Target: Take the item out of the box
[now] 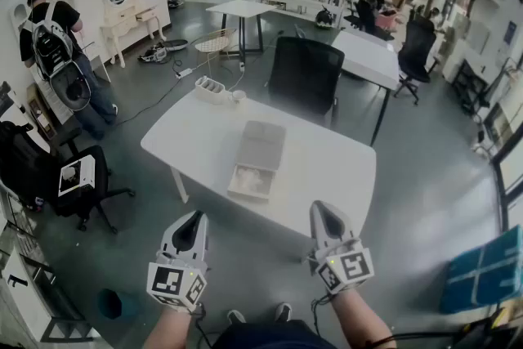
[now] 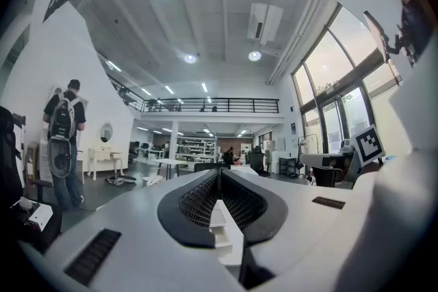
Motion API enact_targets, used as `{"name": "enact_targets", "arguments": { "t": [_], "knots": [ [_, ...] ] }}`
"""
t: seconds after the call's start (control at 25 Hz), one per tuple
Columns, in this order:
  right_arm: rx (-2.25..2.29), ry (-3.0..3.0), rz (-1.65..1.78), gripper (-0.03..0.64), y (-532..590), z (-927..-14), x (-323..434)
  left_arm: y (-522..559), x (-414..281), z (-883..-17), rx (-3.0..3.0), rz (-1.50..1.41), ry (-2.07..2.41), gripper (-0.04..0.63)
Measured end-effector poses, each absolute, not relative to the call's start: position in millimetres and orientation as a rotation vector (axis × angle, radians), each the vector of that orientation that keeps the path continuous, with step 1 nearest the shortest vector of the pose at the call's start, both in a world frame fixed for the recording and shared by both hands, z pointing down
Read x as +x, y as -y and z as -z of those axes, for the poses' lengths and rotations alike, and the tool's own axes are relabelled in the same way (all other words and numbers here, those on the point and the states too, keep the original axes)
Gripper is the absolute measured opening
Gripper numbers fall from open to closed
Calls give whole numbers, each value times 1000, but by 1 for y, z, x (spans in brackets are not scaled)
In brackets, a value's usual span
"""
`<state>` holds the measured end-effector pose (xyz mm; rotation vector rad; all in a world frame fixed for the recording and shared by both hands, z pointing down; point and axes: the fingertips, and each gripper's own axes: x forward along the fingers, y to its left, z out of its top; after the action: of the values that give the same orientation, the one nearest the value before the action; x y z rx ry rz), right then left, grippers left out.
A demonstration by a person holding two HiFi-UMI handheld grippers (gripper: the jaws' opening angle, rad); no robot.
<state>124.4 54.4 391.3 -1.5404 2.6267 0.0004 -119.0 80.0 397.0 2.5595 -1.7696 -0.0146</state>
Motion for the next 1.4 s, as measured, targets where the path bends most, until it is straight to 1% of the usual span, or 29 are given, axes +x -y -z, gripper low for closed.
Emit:
{"name": "enact_targets", "arguments": {
  "t": [0.16, 0.32, 0.84, 1.12, 1.4],
  "knots": [
    [-1516, -2632, 9, 8, -63, -388, 156, -91, -78, -394, 2564, 7, 1751, 43],
    [-1502, -2631, 7, 8, -67, -386, 181, -95, -53, -389, 2566, 2, 1756, 43],
    [-1417, -2654, 18, 8, -78, -387, 219, -108, -7, -390, 2544, -10, 1788, 43],
    [-1384, -2673, 47, 8, -66, -397, 229, -111, 0, -409, 2478, -35, 1812, 43],
    [-1407, -2679, 78, 8, -38, -407, 224, -84, -22, -419, 2429, -32, 1850, 43]
  ]
}}
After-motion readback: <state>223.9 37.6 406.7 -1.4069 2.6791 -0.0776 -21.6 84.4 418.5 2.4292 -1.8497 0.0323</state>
